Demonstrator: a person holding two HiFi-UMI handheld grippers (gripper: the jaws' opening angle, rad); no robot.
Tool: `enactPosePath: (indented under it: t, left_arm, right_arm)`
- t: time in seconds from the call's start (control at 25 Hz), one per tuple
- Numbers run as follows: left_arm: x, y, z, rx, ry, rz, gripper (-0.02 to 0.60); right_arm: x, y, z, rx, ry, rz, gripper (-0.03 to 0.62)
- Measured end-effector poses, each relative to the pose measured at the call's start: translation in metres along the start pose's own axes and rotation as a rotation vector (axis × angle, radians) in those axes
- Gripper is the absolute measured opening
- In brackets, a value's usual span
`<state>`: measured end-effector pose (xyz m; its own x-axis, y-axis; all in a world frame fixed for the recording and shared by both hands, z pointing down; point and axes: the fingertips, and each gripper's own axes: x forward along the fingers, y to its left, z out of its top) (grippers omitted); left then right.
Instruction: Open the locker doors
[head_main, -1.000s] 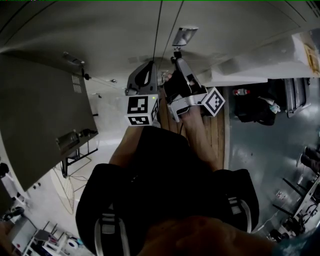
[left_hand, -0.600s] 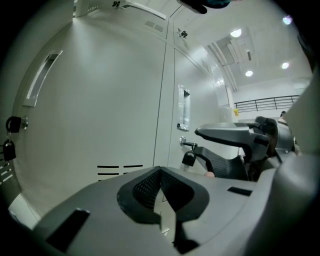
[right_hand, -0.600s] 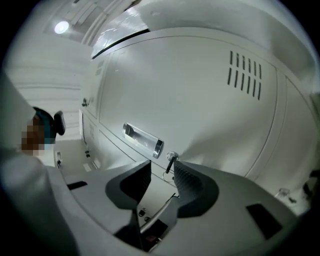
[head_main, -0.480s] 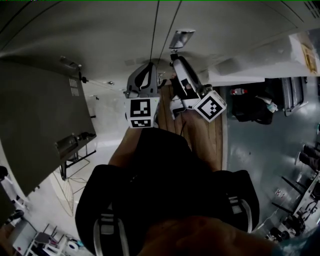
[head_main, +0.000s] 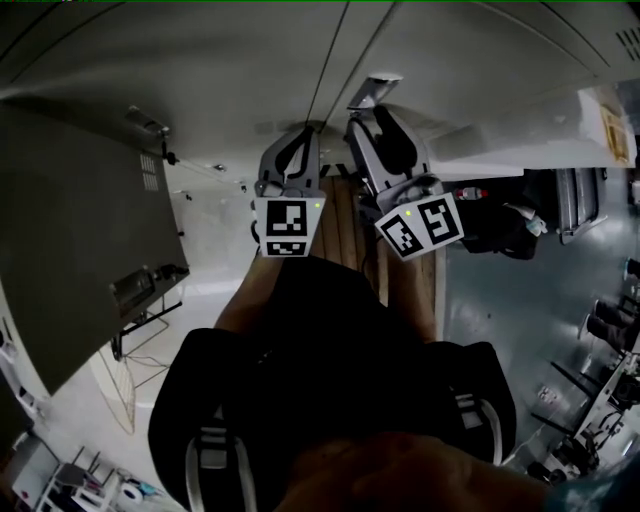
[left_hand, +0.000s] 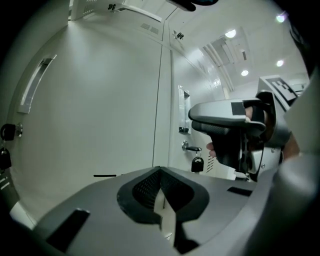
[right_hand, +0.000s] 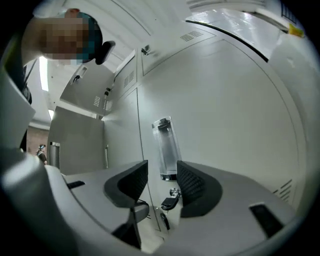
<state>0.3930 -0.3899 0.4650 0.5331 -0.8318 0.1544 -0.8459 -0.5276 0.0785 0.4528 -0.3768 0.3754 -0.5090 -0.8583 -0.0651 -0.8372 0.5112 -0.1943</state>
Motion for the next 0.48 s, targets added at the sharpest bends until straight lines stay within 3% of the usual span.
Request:
enactPosePath:
  t: [0.28,0.48]
  left_arm:
    - [0.004,0.001,0.002,-0.015,-0.009,-0.013,0.009]
    - [0.001,0.002,-0.001,-0.032,-0.006,-0.017,0.009]
  right_arm:
    - [0.015,0.012,0.009,-0.157,0.033,-0.007,0.178]
    - [0.020,0.016,0.007,-0.197,0.056,-0.013,0.178]
